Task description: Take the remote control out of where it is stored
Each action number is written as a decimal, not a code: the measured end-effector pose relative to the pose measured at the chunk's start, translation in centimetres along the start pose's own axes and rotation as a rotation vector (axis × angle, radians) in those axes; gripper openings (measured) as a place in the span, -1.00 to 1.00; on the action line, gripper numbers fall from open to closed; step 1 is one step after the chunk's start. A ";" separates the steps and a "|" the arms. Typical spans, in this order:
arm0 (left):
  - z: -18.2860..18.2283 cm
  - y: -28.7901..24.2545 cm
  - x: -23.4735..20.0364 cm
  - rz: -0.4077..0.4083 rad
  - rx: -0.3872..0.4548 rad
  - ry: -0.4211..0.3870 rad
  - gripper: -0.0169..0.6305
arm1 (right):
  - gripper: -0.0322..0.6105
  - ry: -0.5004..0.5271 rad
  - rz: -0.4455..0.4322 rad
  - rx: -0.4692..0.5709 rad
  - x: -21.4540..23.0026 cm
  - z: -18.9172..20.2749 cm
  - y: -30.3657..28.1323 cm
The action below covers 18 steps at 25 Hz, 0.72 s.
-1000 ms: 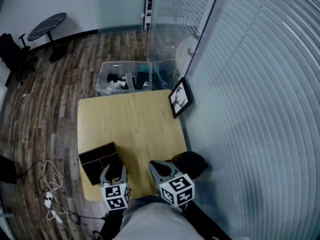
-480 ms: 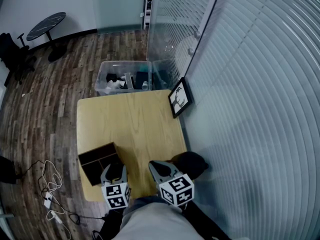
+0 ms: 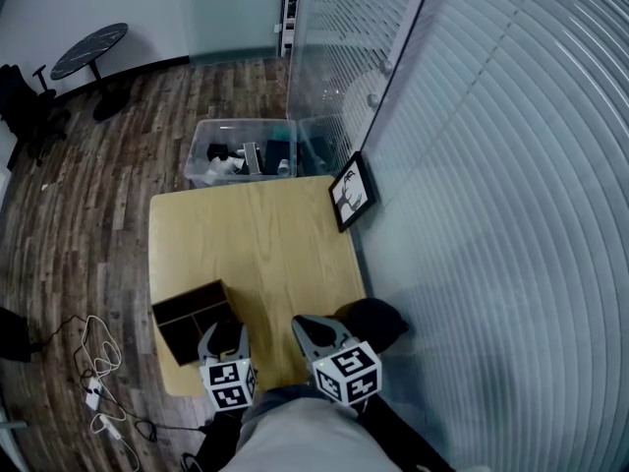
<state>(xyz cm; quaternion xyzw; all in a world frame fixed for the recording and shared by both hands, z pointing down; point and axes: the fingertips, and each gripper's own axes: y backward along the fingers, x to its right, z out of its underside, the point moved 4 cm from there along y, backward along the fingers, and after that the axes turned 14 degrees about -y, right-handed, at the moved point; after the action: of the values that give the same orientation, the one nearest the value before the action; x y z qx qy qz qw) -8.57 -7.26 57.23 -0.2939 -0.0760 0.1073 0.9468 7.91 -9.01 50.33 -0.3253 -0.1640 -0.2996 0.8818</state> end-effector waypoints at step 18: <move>-0.1 0.1 -0.2 -0.033 -0.004 -0.004 -0.37 | -0.89 -0.004 0.000 -0.007 0.5 -0.2 0.2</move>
<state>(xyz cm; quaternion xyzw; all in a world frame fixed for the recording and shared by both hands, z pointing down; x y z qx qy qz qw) -8.71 -7.31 57.10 -0.2942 -0.0830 0.0922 0.9477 8.47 -9.23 50.27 -0.3289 -0.1648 -0.2993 0.8804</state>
